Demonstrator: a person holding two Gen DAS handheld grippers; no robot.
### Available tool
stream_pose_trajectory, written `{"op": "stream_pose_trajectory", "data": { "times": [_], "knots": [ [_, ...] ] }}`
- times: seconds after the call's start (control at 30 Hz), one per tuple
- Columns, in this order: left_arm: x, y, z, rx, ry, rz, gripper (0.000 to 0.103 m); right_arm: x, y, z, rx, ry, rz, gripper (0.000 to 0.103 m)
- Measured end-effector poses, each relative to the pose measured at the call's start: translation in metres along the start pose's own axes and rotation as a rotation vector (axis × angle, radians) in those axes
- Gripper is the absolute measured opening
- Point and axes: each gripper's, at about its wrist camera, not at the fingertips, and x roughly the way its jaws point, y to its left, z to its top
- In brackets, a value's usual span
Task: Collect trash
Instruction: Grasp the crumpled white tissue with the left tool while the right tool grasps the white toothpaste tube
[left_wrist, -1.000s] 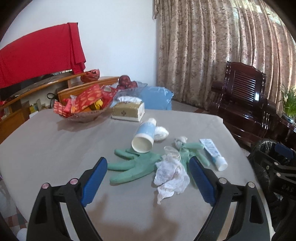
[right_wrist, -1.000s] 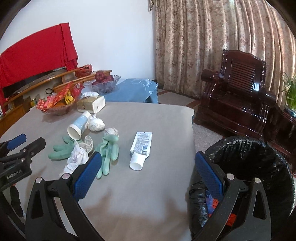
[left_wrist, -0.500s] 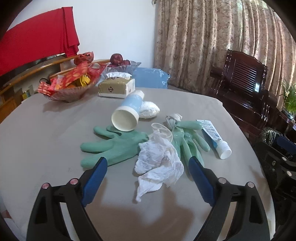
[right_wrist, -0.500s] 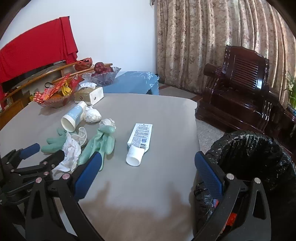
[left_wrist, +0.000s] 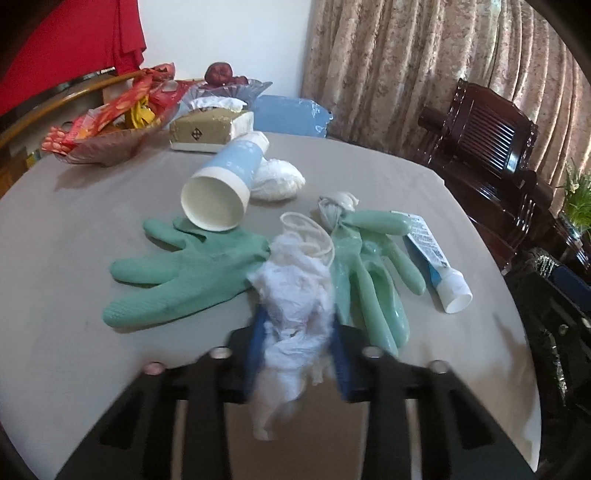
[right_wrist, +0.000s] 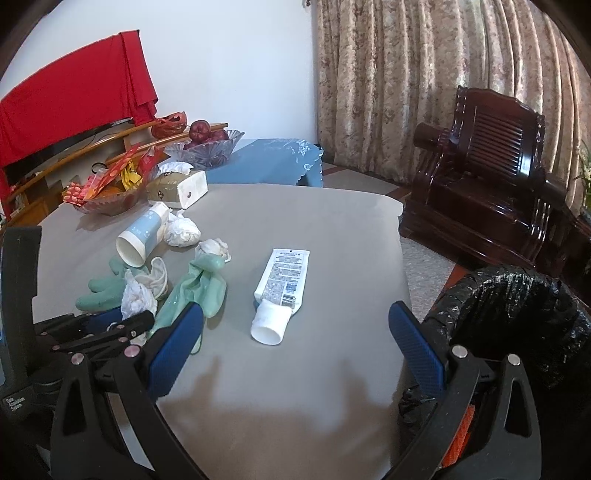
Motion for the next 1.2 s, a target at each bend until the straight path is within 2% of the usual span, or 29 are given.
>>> {"op": "stream_pose_trajectory", "data": {
  "times": [0.13, 0.37, 0.53, 0.73, 0.8, 0.93, 1.03, 1.07, 1.2],
  "knots": [
    [-0.014, 0.004, 0.000, -0.011, -0.037, -0.012, 0.017, 0.004, 0.005, 0.000, -0.007, 0.007, 0.008, 0.098],
    [-0.040, 0.021, 0.008, -0.030, -0.114, 0.014, 0.017, 0.019, 0.013, 0.004, 0.005, 0.021, 0.010, 0.097],
    [-0.038, 0.027, 0.015, -0.040, -0.133, 0.036, 0.017, 0.037, 0.017, 0.009, 0.006, 0.032, -0.011, 0.097],
    [-0.031, 0.023, 0.026, -0.021, -0.156, 0.044, 0.017, 0.070, 0.010, 0.010, 0.022, 0.122, -0.030, 0.080],
    [-0.029, 0.022, 0.027, -0.020, -0.159, 0.043, 0.017, 0.076, 0.009, 0.010, 0.031, 0.148, -0.021, 0.070],
    [-0.027, 0.022, 0.027, -0.026, -0.161, 0.040, 0.017, 0.090, 0.010, 0.010, 0.030, 0.199, -0.002, 0.065],
    [-0.026, 0.022, 0.026, -0.023, -0.158, 0.038, 0.017, 0.101, 0.014, 0.008, 0.020, 0.253, 0.022, 0.055],
    [-0.027, 0.021, 0.025, -0.022, -0.157, 0.036, 0.017, 0.103, 0.013, 0.008, 0.021, 0.268, 0.028, 0.048],
    [-0.028, 0.020, 0.024, -0.017, -0.152, 0.034, 0.017, 0.104, 0.012, 0.010, 0.039, 0.272, 0.050, 0.043]
  ]
}}
